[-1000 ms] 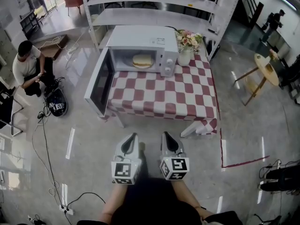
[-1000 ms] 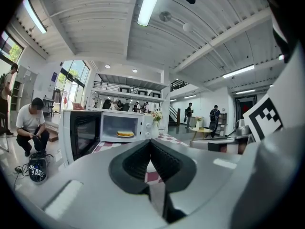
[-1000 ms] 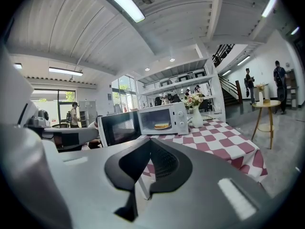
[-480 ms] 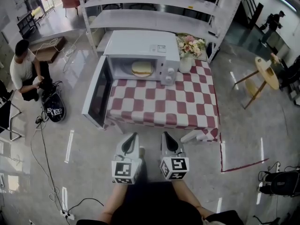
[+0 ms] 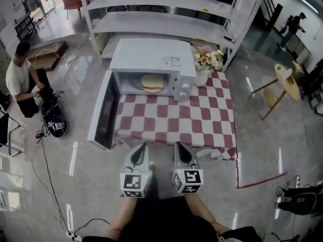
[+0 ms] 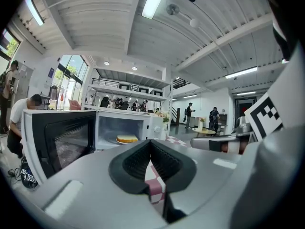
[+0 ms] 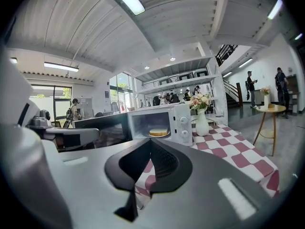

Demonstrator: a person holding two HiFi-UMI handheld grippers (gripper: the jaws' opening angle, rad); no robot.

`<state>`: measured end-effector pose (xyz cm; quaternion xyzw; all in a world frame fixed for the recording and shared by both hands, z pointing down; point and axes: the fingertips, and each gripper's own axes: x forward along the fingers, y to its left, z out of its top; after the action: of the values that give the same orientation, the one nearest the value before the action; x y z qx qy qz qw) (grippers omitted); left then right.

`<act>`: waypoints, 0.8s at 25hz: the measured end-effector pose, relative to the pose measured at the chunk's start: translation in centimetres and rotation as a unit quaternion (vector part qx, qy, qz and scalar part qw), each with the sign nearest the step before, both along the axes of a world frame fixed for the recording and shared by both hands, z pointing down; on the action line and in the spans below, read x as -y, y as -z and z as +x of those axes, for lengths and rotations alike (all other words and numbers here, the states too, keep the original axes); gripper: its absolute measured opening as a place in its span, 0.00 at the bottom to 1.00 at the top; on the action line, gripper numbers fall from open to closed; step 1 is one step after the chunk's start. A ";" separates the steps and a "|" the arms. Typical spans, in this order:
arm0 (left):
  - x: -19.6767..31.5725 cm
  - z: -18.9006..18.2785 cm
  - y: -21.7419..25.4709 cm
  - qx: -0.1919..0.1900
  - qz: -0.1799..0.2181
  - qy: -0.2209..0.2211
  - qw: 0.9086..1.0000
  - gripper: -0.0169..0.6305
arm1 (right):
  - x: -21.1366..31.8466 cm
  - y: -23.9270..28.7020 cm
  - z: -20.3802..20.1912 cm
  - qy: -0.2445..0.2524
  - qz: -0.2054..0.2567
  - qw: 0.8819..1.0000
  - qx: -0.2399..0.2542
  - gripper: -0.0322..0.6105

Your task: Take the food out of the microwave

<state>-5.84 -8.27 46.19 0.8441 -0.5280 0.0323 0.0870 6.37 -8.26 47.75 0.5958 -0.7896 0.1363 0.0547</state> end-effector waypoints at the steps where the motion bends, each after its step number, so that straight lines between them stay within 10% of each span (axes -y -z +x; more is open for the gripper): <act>1: 0.6 -0.1 0.0 0.000 -0.001 0.001 1.000 0.04 | 0.5 0.1 0.0 -0.002 0.000 1.000 0.000 0.05; 20: 9.9 -1.2 -0.2 -0.014 -0.009 -0.009 1.000 0.04 | 8.5 0.3 1.2 -0.054 0.000 0.999 -0.008 0.05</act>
<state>-7.03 -18.13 46.39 0.8484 -0.5189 0.0262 0.1014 7.55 -16.76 47.43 0.6384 -0.7560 0.1342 0.0533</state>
